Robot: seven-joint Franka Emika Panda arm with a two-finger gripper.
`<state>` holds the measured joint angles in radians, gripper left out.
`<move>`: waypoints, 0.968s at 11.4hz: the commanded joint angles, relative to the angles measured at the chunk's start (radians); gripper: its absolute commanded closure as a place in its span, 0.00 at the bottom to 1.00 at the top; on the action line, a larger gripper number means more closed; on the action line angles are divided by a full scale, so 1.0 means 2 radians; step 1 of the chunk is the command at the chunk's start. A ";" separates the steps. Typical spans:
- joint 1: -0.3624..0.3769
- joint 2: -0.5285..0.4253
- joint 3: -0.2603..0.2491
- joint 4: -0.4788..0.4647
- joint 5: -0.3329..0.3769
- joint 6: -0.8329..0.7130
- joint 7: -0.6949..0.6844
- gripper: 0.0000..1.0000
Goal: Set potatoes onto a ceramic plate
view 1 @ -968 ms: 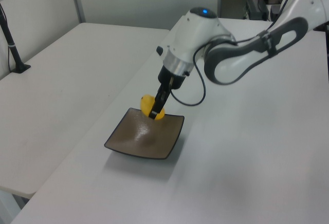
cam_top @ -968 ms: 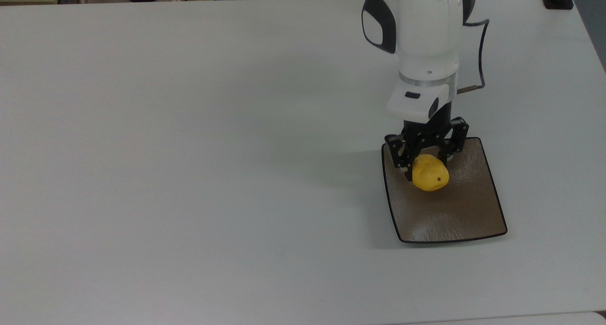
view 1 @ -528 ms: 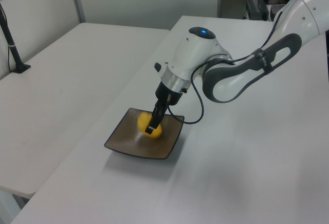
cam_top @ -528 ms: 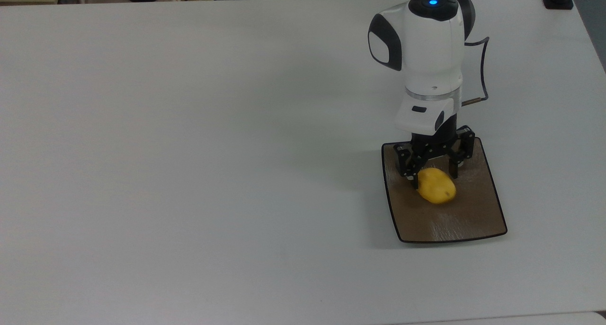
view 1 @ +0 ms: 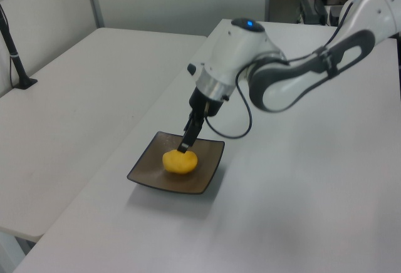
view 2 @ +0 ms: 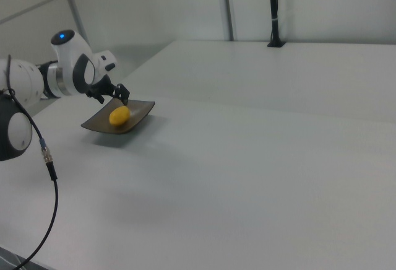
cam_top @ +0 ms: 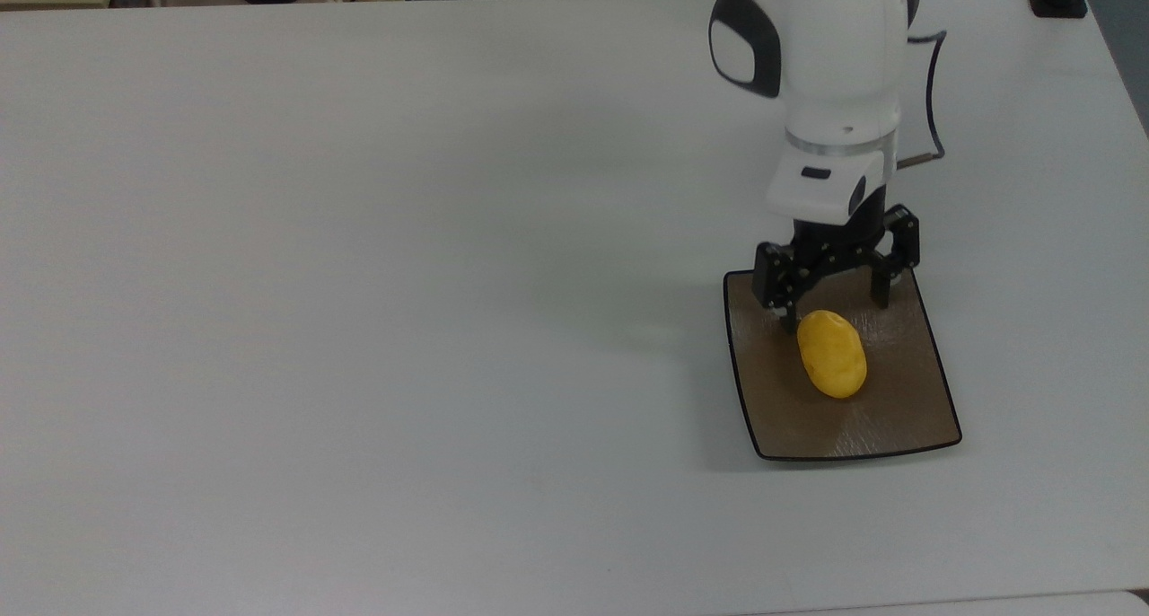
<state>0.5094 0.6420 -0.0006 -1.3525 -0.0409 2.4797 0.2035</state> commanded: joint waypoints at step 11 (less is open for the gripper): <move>-0.179 -0.286 -0.001 -0.059 0.015 -0.490 0.046 0.00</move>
<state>0.2153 0.1234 -0.0127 -1.4005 -0.0396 1.5441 0.3224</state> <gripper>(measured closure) 0.000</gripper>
